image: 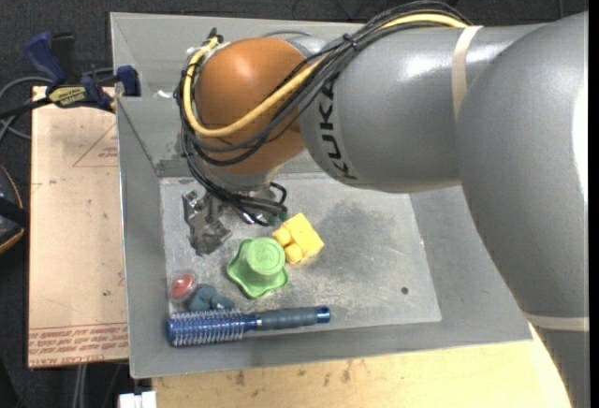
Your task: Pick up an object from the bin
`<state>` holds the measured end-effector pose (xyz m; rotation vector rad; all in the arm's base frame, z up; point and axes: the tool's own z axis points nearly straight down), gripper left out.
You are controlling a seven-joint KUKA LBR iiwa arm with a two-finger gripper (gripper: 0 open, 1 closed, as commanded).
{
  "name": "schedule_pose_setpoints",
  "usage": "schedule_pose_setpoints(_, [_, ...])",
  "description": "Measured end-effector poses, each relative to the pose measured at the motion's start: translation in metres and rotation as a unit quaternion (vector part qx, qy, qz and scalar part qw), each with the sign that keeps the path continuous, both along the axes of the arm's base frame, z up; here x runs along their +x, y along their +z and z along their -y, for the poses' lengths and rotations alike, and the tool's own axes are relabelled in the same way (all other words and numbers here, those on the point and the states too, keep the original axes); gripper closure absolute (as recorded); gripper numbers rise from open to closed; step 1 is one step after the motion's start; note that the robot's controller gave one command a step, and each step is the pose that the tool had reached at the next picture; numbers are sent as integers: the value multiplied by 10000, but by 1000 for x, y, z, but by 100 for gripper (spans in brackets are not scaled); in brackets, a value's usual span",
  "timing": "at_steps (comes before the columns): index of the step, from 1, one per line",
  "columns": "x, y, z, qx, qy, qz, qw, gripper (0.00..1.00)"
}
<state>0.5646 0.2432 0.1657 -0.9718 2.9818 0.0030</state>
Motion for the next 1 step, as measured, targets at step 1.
schedule_pose_setpoints(1, [35,-17,58,-23,1564,-5,9877,100])
